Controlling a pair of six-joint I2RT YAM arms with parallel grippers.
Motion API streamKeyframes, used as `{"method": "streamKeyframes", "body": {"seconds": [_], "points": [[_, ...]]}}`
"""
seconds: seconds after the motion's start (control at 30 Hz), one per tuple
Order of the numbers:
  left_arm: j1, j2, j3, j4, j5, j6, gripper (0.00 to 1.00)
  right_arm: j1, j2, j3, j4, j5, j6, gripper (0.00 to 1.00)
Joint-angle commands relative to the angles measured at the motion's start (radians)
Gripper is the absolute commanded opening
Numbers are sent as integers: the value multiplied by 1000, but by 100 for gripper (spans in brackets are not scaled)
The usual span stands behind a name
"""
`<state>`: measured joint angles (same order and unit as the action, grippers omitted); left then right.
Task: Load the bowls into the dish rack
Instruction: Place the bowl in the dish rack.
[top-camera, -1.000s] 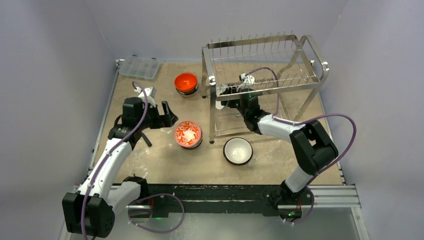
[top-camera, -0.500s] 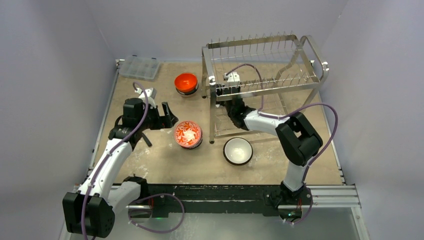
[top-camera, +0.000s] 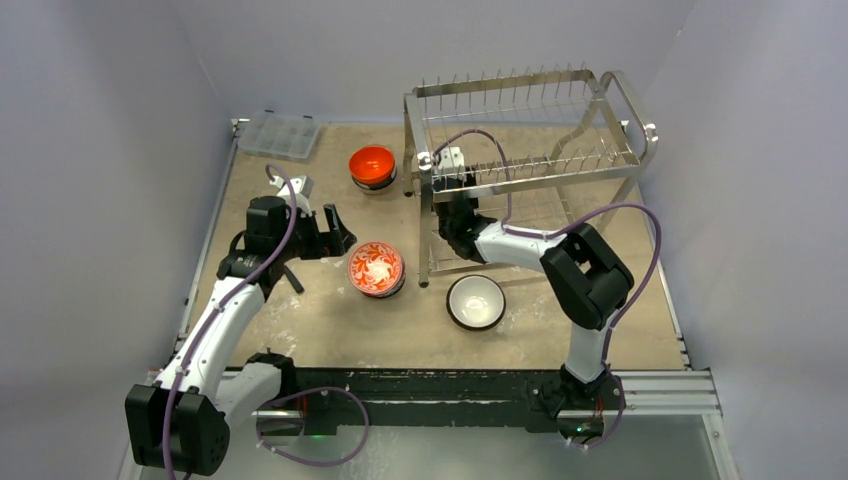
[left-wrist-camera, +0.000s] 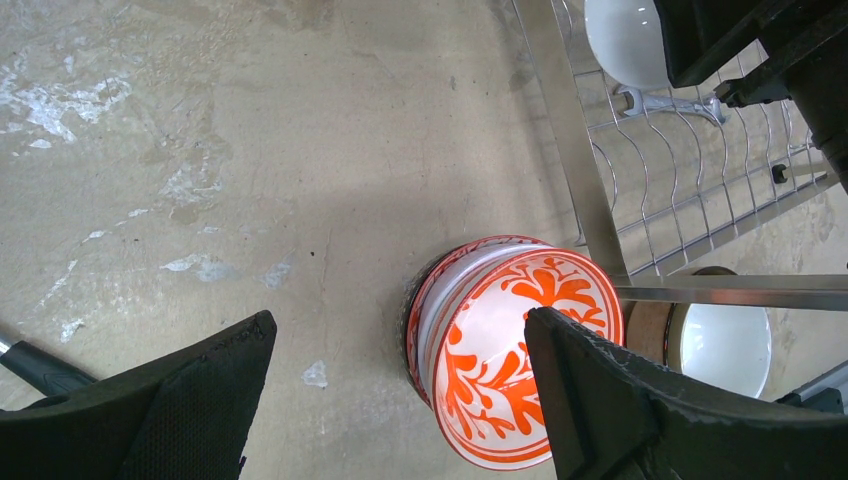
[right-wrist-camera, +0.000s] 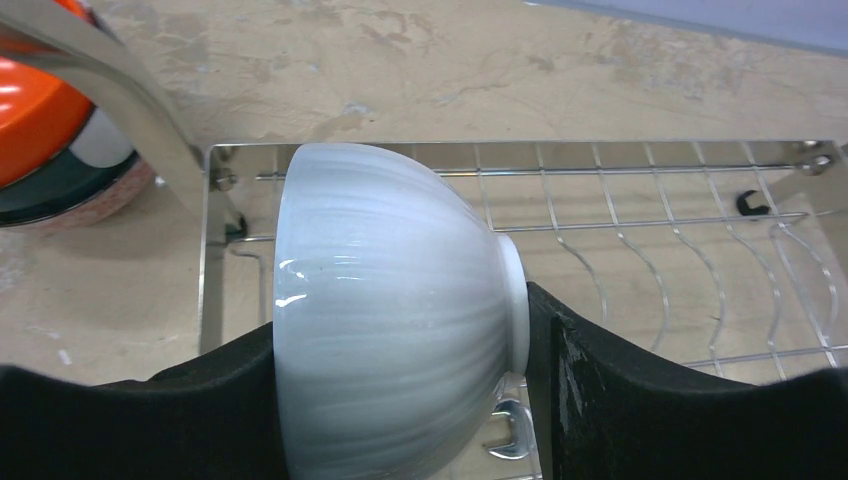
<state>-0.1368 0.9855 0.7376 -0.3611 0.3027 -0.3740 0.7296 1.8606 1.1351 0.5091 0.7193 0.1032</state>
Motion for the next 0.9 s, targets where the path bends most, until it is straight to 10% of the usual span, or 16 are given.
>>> {"method": "streamKeyframes", "body": {"seconds": [0.0,0.67,0.87], "points": [[6,-8,-7,25,9,12,93,4,-30,45,85,93,-51,0],[6,0,-7,23,6,12,93,24,88,175,-34,-35,-26,0],[6,1,-7,24,6,13,93,22,34,158,-141,-158,112,65]]}}
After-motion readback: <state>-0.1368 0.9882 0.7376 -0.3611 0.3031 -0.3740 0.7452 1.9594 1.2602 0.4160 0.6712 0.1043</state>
